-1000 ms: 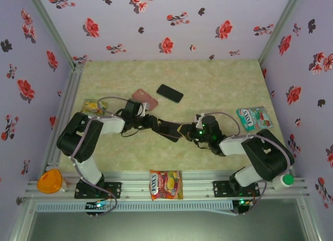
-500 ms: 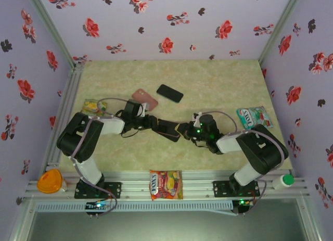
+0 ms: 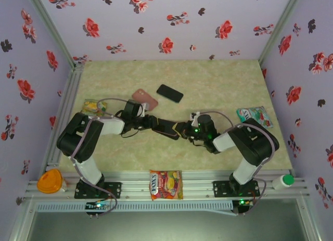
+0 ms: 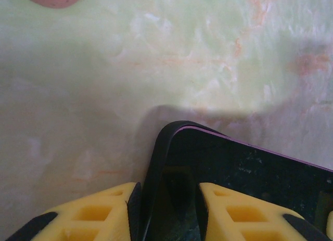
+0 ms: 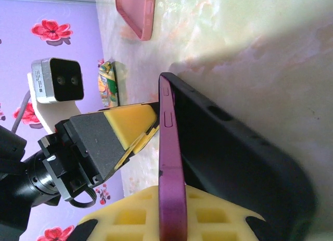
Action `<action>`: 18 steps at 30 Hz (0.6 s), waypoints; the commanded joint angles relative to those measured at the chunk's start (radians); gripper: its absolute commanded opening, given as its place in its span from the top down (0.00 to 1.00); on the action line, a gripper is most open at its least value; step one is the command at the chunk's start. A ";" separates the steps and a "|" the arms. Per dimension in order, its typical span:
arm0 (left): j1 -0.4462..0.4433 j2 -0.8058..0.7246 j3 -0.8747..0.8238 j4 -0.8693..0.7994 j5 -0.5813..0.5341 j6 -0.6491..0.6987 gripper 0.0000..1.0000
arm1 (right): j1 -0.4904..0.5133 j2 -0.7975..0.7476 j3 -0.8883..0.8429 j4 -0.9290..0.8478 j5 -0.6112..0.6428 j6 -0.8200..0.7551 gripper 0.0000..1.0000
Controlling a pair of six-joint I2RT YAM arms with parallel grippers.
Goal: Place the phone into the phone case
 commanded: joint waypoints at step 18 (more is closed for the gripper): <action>-0.032 -0.025 -0.024 0.039 0.023 -0.025 0.63 | 0.041 0.000 0.053 -0.102 0.013 -0.045 1.00</action>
